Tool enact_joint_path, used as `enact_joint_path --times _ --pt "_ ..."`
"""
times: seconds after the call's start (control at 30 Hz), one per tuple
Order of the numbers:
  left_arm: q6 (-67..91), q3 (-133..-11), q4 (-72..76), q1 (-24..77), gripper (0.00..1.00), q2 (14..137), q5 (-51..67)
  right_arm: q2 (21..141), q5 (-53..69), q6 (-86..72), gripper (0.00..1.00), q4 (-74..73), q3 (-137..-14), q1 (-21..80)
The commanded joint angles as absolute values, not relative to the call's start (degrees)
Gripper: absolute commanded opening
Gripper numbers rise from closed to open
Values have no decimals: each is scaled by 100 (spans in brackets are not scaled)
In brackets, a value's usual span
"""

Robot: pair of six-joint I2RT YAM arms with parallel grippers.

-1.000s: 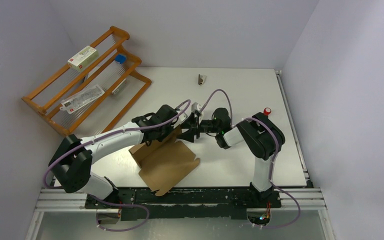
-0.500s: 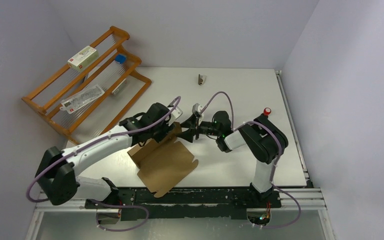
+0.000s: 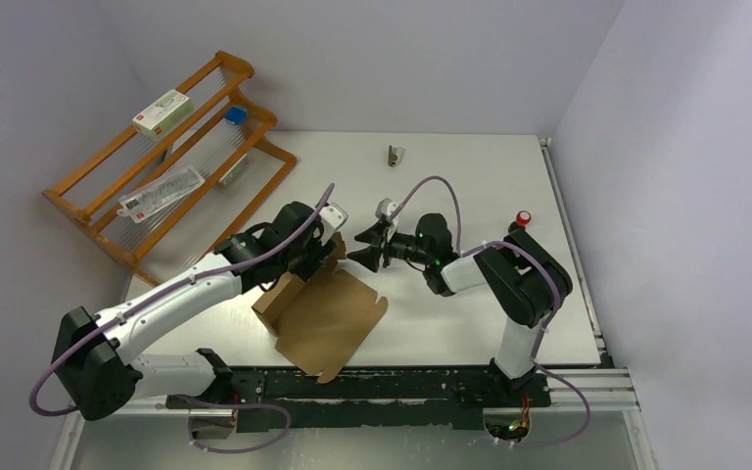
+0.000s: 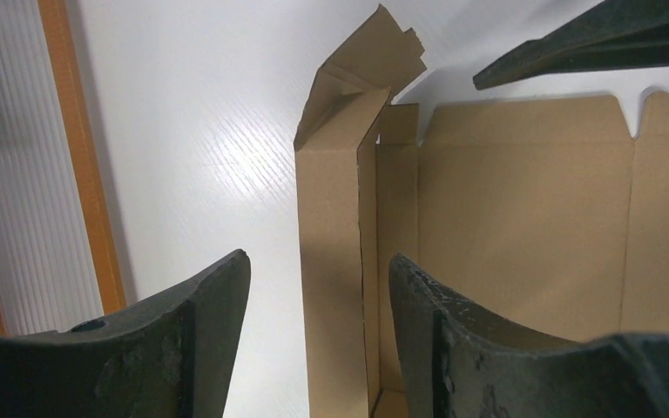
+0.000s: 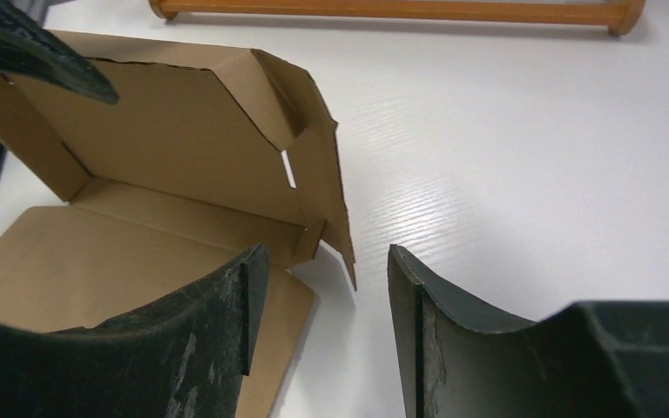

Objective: Fold the paper box

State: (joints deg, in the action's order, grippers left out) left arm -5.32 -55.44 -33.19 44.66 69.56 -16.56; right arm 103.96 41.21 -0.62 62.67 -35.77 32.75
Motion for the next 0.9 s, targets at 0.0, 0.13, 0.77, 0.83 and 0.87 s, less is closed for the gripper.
enact_joint_path --times 0.0,0.13,0.77,0.83,0.87 --pt "-238 -5676 -3676 4438 65 7040 -1562 10484 3896 329 58 6094 -3853 3287" --pt "-36 -5712 -3791 4438 64 7125 -1572 10717 4202 465 58 5585 -4413 3311" --pt "219 -5399 -3384 4438 54 7401 -1695 10708 4041 991 3 4772 -4725 3562" --pt "179 -5447 -3384 4438 55 7349 -1768 10653 3943 1225 0 4515 -4777 3548" --pt "131 -5463 -3384 4438 56 7314 -1795 10624 3905 1367 0 4355 -4824 3549"
